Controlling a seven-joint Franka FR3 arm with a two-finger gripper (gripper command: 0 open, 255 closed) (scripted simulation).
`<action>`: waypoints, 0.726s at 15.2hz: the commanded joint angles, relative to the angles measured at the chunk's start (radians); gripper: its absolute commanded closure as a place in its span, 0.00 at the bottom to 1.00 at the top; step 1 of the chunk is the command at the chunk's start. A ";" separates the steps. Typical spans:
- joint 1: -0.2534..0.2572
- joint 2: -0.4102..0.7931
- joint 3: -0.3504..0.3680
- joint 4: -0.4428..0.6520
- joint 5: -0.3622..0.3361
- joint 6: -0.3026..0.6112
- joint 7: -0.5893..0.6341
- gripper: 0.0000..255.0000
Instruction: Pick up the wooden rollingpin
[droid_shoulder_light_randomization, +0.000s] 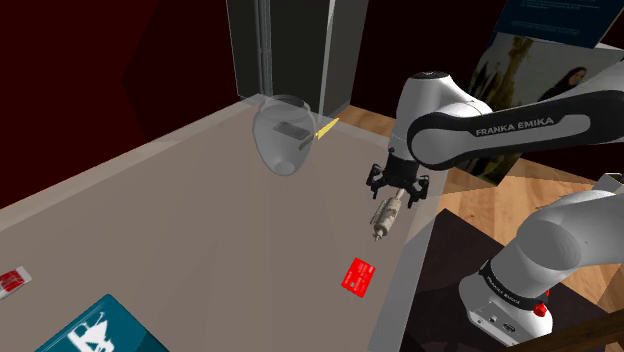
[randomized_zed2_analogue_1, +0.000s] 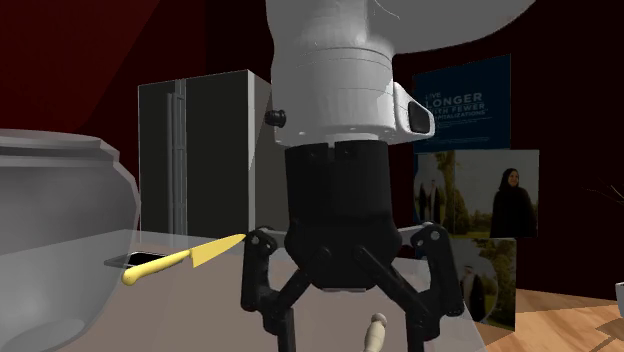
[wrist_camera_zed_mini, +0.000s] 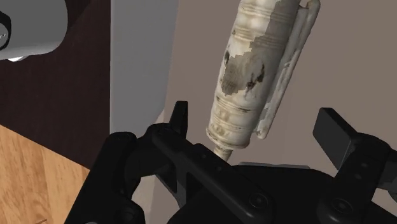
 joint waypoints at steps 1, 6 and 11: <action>-0.005 0.023 0.015 -0.017 0.006 0.041 0.008 0.00; -0.010 0.066 0.037 -0.041 0.013 0.108 0.011 0.00; -0.009 0.064 0.038 -0.043 0.014 0.108 0.011 1.00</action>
